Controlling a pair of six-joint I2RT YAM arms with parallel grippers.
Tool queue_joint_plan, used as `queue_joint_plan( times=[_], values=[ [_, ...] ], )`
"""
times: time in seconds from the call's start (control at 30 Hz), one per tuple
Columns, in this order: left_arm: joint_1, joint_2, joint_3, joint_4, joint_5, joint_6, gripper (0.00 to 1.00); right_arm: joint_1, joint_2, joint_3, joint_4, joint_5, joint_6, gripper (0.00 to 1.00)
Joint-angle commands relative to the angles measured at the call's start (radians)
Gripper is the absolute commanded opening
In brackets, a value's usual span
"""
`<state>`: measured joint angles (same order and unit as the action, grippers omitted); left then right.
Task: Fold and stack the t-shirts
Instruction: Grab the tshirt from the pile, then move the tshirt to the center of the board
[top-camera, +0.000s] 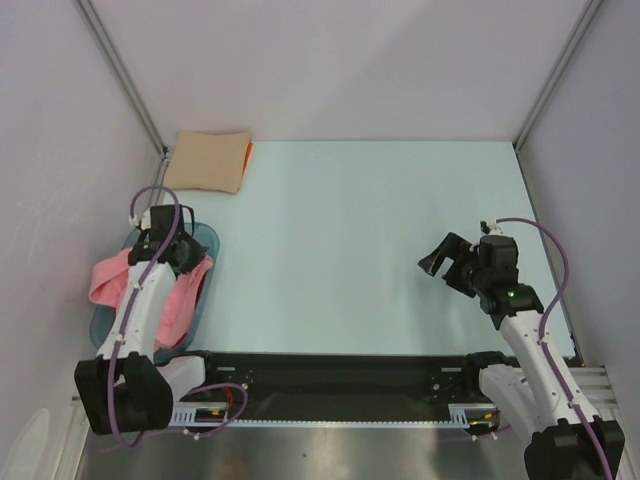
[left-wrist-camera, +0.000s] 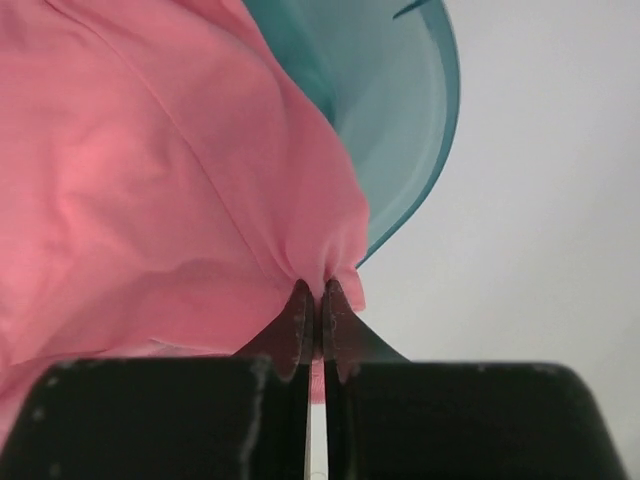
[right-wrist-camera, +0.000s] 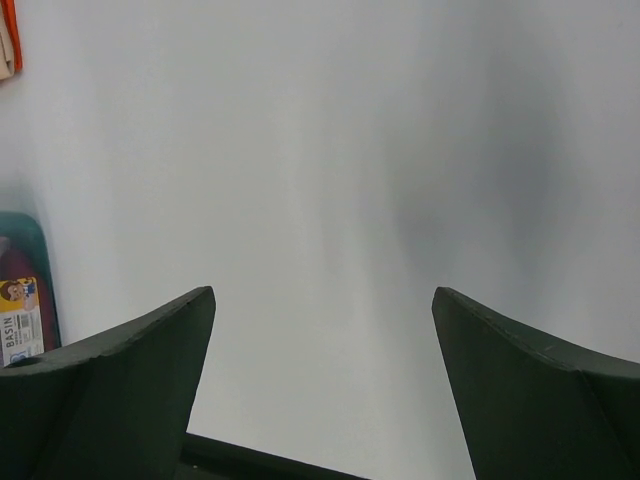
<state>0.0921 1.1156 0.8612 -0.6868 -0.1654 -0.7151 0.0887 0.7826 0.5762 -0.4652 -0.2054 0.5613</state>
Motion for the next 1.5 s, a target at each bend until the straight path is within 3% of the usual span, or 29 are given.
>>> queue_joint_plan(
  times=[0.0, 0.1, 0.27, 0.37, 0.5, 0.67, 0.8, 0.93, 1.17, 1.2, 1.3, 1.47],
  values=[
    [0.004, -0.13, 0.143, -0.086, -0.107, 0.06, 0.0, -0.004, -0.002, 0.019, 0.017, -0.022, 0.003, 0.97],
    [0.003, -0.228, 0.284, -0.106, -0.091, 0.11, 0.0, -0.004, 0.013, 0.034, 0.02, -0.038, -0.011, 0.97],
    [-0.008, -0.286, 0.494, 0.01, 0.208, 0.134, 0.0, 0.0, 0.037, 0.07, 0.03, -0.084, -0.052, 0.96],
    [-0.122, -0.225, 0.668, 0.03, 0.262, 0.108, 0.0, 0.005, 0.038, 0.089, 0.063, -0.179, -0.089, 0.94],
    [-0.41, -0.09, 0.951, 0.038, 0.25, 0.115, 0.0, 0.048, 0.033, 0.108, 0.167, -0.386, -0.126, 0.9],
    [-0.676, 0.143, 1.354, 0.062, 0.354, 0.131, 0.0, 0.176, 0.041, 0.187, 0.25, -0.41, -0.178, 0.88],
    [-0.8, 0.214, 1.472, 0.11, 0.372, 0.109, 0.0, 0.27, -0.018, 0.224, 0.27, -0.451, -0.238, 0.87],
    [-0.844, 0.176, 1.351, 0.177, 0.383, 0.086, 0.0, 0.365, -0.123, 0.238, 0.254, -0.441, -0.297, 0.89],
    [-0.845, -0.052, 0.646, 0.265, 0.167, 0.077, 0.01, 0.381, -0.126, 0.212, 0.07, -0.361, -0.272, 0.88],
    [-0.844, -0.072, 0.493, 0.274, 0.14, 0.062, 0.0, 0.382, -0.126, 0.199, 0.056, -0.323, -0.244, 0.88],
    [-0.833, -0.118, 0.254, 0.289, 0.128, 0.02, 0.0, 0.387, -0.115, 0.128, 0.053, -0.252, -0.105, 0.85],
    [-0.807, -0.166, 0.01, 0.355, 0.227, -0.06, 0.0, 0.398, -0.138, -0.022, 0.103, -0.198, 0.127, 0.82]
  ],
)
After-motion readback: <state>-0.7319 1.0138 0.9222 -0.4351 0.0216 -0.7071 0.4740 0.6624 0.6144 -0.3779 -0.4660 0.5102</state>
